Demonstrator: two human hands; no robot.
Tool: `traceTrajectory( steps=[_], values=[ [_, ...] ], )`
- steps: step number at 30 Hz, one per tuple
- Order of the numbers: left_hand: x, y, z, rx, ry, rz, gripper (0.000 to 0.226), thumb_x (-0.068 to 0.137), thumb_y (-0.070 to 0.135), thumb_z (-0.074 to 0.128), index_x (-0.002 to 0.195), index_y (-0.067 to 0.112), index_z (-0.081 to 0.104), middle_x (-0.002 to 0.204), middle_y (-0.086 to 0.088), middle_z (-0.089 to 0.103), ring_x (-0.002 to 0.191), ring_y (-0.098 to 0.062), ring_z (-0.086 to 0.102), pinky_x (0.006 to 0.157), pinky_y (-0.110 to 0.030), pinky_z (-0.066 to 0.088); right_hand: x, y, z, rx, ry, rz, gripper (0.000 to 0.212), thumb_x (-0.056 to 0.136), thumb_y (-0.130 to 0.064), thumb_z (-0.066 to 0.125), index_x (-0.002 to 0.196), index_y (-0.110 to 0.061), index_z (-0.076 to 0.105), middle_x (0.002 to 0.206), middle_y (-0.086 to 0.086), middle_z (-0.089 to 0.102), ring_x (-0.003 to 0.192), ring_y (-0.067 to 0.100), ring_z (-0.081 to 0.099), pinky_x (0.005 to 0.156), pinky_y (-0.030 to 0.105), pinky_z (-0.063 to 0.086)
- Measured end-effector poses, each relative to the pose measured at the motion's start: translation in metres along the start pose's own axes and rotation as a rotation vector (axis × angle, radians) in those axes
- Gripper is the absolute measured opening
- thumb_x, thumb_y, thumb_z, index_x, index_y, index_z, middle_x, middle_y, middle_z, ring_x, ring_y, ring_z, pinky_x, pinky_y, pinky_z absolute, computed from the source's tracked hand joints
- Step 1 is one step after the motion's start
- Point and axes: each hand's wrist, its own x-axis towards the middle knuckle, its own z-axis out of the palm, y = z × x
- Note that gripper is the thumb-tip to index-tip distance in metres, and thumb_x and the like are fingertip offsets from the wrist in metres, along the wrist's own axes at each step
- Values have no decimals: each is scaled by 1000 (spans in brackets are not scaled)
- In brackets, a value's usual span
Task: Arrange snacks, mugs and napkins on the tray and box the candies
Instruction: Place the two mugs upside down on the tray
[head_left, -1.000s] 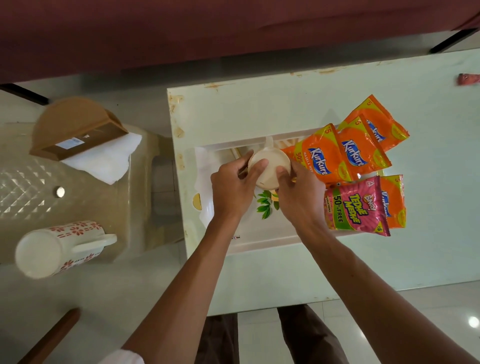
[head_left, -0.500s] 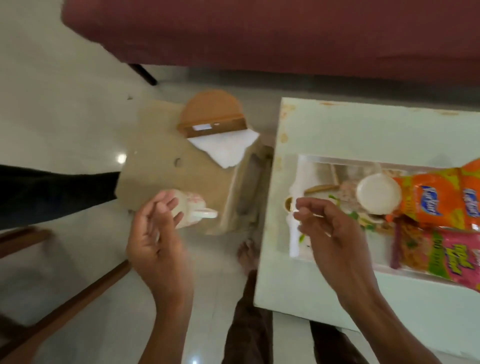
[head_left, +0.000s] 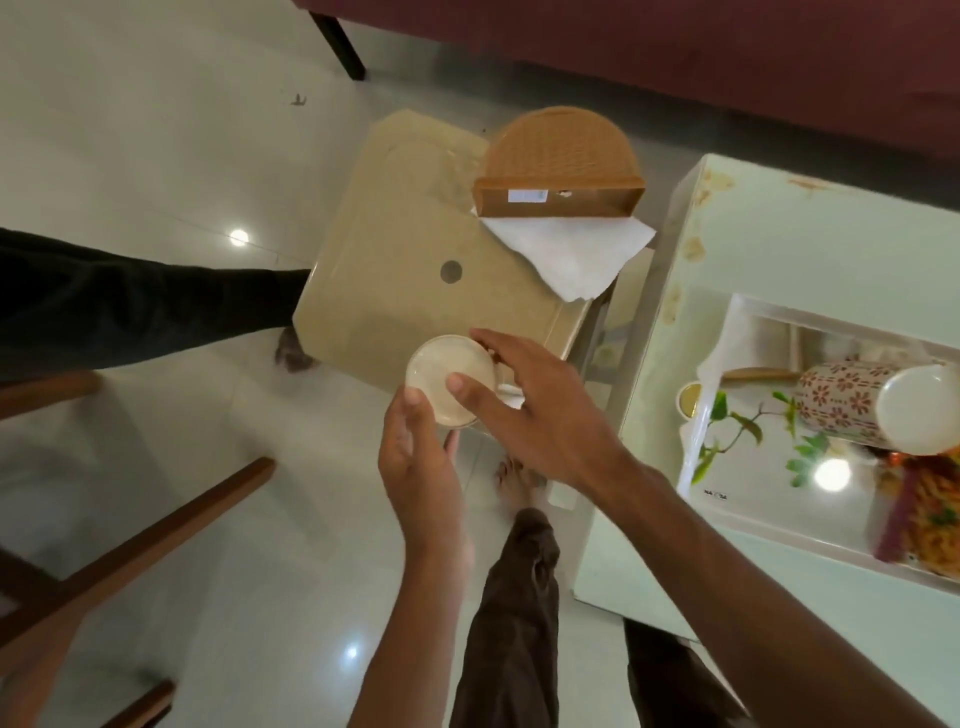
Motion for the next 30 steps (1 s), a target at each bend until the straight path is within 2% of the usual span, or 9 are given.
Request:
traceTrajectory(
  steps=[3,6,8,13,19,21,23,25,30],
  values=[
    [0,-3,8,-26,24,-27,29,104,42,46,130,36,60,122,11,70,108,5,68,102,-31,53,13,10,-3,15,-96,44,56,94,-56,53,142,-27,50,134,-9,59,109,-3,46,83,7,34],
    [0,-5,13,-89,52,-102,22,104,41,48,123,40,59,121,6,68,116,-11,67,98,-34,57,20,16,-5,49,-137,104,57,94,-62,44,144,-33,48,141,-7,58,117,1,51,88,13,37],
    [-1,-4,16,-96,74,-103,21,104,39,48,122,40,59,124,3,66,119,-18,65,92,-34,60,20,17,-7,27,-131,103,52,97,-58,43,142,-33,51,136,-7,61,120,8,56,87,14,42],
    [-22,-2,30,2,45,3,33,105,35,47,134,25,61,127,-1,68,114,-11,69,90,-35,61,-6,10,-26,63,-32,98,42,97,-44,54,135,-27,57,123,-6,69,113,10,64,95,33,55],
    [-82,-17,66,66,-118,7,36,101,36,56,133,23,65,121,6,73,109,-3,70,83,-31,62,-87,38,-76,208,250,186,40,94,-38,62,133,-29,60,107,-21,69,90,-18,62,73,3,48],
    [-108,-28,84,106,-194,-24,41,95,40,61,133,23,66,120,6,74,109,-7,71,87,-38,63,-117,57,-98,243,306,249,43,94,-39,63,136,-30,58,110,-15,72,89,-18,63,68,1,46],
    [-132,-41,101,152,-264,-37,46,90,43,64,132,24,66,123,3,73,112,-10,70,92,-45,60,-146,78,-118,238,355,278,43,93,-40,62,135,-33,59,109,-22,71,96,-15,64,69,2,48],
    [-151,-57,117,168,-319,-62,41,90,39,67,128,26,67,122,4,74,113,-10,70,95,-47,58,-169,99,-135,236,396,301,38,94,-37,62,132,-35,61,107,-30,70,97,-14,64,71,4,49],
    [-184,-98,153,223,-401,-163,27,92,34,70,118,32,64,123,3,72,113,-10,69,97,-45,58,-210,151,-166,272,439,359,36,95,-26,64,130,-24,62,113,-19,70,95,-14,65,68,3,48]
  ],
)
